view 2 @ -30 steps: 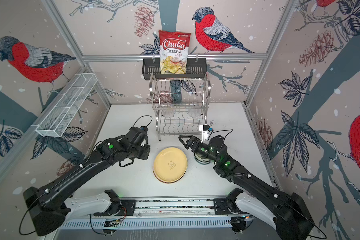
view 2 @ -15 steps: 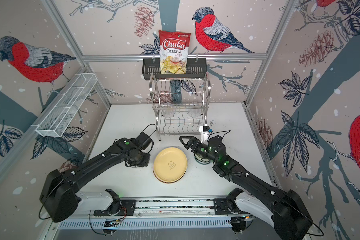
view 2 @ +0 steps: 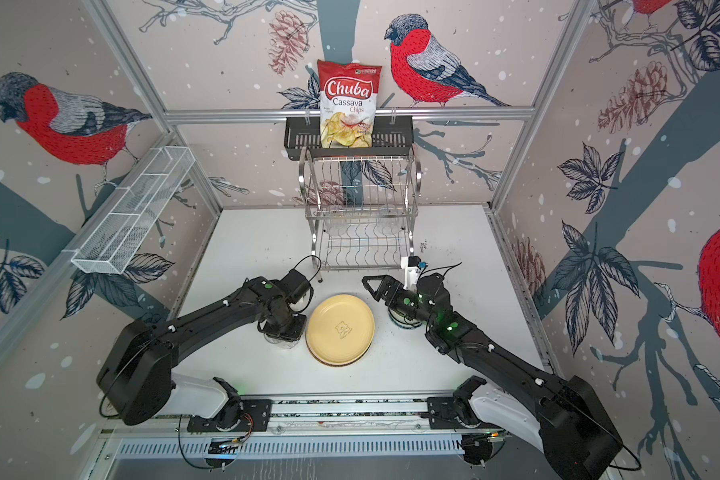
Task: Unload the mixed dishes from the dish rack
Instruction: 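Lower the tumbler beside the yellow plate with the left gripper and open it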
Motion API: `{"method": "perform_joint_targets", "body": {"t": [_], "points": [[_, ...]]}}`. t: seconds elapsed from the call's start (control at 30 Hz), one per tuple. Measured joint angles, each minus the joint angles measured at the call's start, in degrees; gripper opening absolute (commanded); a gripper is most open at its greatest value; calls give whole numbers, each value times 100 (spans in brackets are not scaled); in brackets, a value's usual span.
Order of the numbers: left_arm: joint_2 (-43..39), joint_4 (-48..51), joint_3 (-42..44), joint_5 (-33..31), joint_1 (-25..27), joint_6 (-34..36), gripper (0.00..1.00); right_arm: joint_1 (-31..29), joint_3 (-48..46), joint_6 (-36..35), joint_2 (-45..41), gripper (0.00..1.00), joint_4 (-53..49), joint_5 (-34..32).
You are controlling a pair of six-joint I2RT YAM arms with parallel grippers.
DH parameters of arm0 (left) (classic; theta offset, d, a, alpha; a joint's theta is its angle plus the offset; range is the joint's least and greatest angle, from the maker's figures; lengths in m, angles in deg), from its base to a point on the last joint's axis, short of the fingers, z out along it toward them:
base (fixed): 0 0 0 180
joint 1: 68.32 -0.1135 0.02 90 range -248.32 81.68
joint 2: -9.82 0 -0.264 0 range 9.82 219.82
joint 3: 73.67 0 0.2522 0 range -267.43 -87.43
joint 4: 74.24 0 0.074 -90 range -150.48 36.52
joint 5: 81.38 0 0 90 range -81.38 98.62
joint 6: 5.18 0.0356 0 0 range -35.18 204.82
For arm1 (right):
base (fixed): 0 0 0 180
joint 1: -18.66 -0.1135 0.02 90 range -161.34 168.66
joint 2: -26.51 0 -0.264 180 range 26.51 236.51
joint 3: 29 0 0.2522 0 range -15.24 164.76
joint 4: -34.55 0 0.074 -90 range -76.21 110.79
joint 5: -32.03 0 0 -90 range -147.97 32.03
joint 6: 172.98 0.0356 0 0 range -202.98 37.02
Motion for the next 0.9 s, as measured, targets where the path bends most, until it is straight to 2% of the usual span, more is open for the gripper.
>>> {"method": "perform_joint_targets", "body": {"t": [0.33, 0.53, 0.77, 0.9], "points": [[140, -289, 232, 240, 0, 103, 21, 35, 0, 20, 85, 99, 20, 24], [155, -334, 240, 275, 0, 109, 34, 35, 0, 39, 107, 99, 22, 26], [4, -289, 92, 271, 0, 107, 38, 35, 0, 39, 116, 99, 22, 42], [-186, -81, -179, 227, 0, 101, 51, 35, 0, 39, 116, 99, 22, 63]]}}
